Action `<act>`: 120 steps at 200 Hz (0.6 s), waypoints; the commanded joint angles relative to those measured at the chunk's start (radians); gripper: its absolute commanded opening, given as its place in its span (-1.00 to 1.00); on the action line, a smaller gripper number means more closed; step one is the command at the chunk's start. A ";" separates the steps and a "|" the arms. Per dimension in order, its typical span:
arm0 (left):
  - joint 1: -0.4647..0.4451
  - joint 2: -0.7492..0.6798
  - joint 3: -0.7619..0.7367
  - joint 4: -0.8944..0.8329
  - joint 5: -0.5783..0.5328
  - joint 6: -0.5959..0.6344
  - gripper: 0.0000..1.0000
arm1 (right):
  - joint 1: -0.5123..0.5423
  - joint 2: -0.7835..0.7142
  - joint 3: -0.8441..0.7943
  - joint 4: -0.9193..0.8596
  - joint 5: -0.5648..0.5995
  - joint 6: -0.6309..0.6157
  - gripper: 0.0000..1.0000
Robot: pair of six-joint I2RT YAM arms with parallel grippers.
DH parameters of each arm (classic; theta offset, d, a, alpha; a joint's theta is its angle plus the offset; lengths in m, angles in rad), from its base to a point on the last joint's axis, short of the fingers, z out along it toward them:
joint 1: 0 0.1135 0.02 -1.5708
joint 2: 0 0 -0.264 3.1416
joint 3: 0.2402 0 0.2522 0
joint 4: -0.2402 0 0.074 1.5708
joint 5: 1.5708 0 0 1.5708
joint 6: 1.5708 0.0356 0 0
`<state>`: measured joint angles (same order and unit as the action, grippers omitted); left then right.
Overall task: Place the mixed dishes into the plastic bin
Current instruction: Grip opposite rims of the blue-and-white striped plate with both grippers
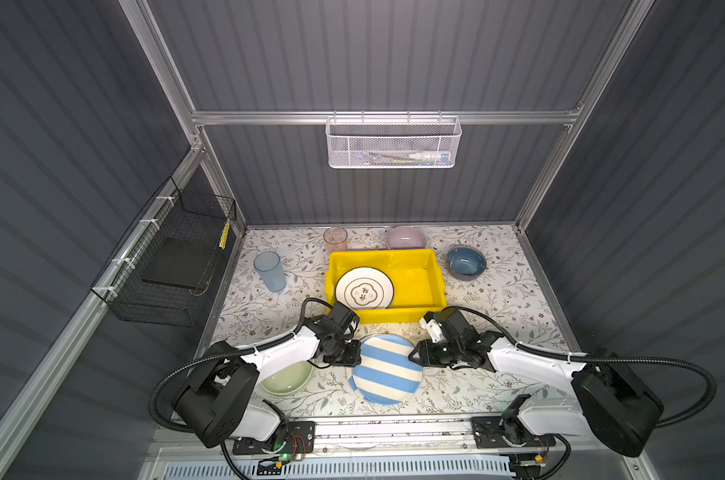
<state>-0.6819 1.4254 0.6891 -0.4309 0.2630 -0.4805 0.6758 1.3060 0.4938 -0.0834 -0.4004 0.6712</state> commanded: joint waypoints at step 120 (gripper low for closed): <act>-0.016 0.050 0.036 0.004 -0.005 0.006 -0.50 | -0.010 -0.139 -0.055 0.081 -0.073 0.025 -0.40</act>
<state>-0.6918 1.4498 0.7082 -0.4297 0.2630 -0.4801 0.6693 1.1831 0.4469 -0.0498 -0.4316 0.6884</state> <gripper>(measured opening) 0.250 0.306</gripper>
